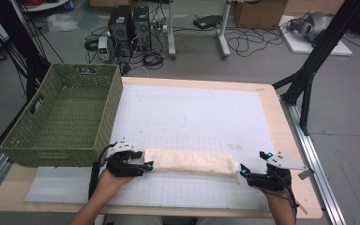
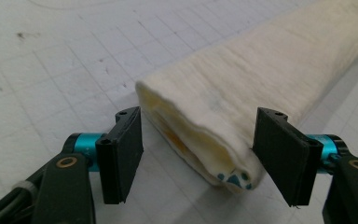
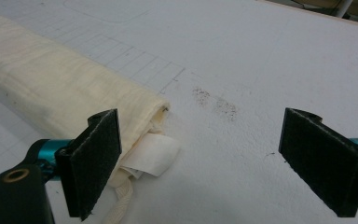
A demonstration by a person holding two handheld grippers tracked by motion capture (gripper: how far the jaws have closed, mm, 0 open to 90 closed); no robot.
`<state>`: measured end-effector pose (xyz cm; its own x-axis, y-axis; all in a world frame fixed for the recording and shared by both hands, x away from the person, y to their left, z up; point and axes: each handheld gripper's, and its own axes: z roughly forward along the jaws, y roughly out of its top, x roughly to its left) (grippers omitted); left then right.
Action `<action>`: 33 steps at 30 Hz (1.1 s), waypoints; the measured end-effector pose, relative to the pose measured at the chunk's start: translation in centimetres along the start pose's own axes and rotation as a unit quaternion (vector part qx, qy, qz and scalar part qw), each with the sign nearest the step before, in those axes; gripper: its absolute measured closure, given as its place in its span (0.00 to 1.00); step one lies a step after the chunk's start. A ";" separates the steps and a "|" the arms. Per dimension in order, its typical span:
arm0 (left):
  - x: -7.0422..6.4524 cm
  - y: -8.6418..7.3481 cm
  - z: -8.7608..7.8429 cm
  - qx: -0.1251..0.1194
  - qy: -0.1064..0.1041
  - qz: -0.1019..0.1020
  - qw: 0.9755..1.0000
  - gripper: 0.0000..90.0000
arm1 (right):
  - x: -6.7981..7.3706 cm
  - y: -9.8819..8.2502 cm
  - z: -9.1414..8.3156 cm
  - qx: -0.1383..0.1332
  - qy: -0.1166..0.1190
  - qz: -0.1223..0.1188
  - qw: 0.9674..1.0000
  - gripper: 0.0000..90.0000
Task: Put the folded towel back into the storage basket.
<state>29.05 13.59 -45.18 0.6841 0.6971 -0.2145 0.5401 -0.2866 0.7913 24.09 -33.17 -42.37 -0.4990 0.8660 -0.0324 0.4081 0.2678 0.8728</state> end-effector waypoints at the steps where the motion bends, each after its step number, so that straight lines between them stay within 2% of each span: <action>1: -0.2 0.0 0.0 0.003 0.003 0.004 1.000 0.37 | 0.0 0.0 0.0 0.000 0.001 0.001 1.000 0.14; 9: -1.8 -0.1 0.4 0.020 0.025 0.046 0.998 0.34 | 0.0 -0.1 0.1 0.001 0.006 0.005 1.000 0.14; 13: -2.6 -0.2 0.6 0.026 0.047 0.072 0.996 0.33 | 0.0 -0.1 0.2 0.003 0.007 0.003 1.000 0.14; 17: -2.7 -0.2 0.6 0.023 0.056 0.071 0.996 0.38 | 0.1 -0.1 0.3 0.004 0.009 0.002 1.000 0.14; 21: -2.9 -0.3 0.5 0.020 0.059 0.071 0.995 0.49 | 0.2 -0.1 0.3 0.006 0.009 0.002 1.000 0.14; 23: -2.9 -0.4 0.5 0.014 0.051 0.074 0.996 0.58 | 0.2 -0.1 0.4 0.006 0.010 0.005 1.000 0.14; 26: -3.3 -0.4 0.5 0.015 0.037 0.089 0.995 0.79 | 0.2 -0.1 0.4 0.003 0.012 0.008 1.000 0.14; 27: -3.4 -0.4 0.5 0.015 0.035 0.089 0.995 0.82 | 0.2 -0.1 0.4 0.003 0.011 0.008 1.000 0.14; 30: -3.3 -0.4 0.4 0.013 0.028 0.077 0.997 0.86 | 0.2 -0.1 0.5 0.003 0.013 0.006 1.000 0.14; 33: -3.0 -0.2 0.2 -0.008 0.016 0.052 0.998 0.87 | 0.3 0.0 0.6 0.008 0.014 0.007 1.000 0.14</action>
<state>27.02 11.39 -44.82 0.7200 0.6848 -0.1124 0.4588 -0.3482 0.8175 24.35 -32.66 -42.65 -0.5140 0.8578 -0.0074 0.4266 0.2631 0.8653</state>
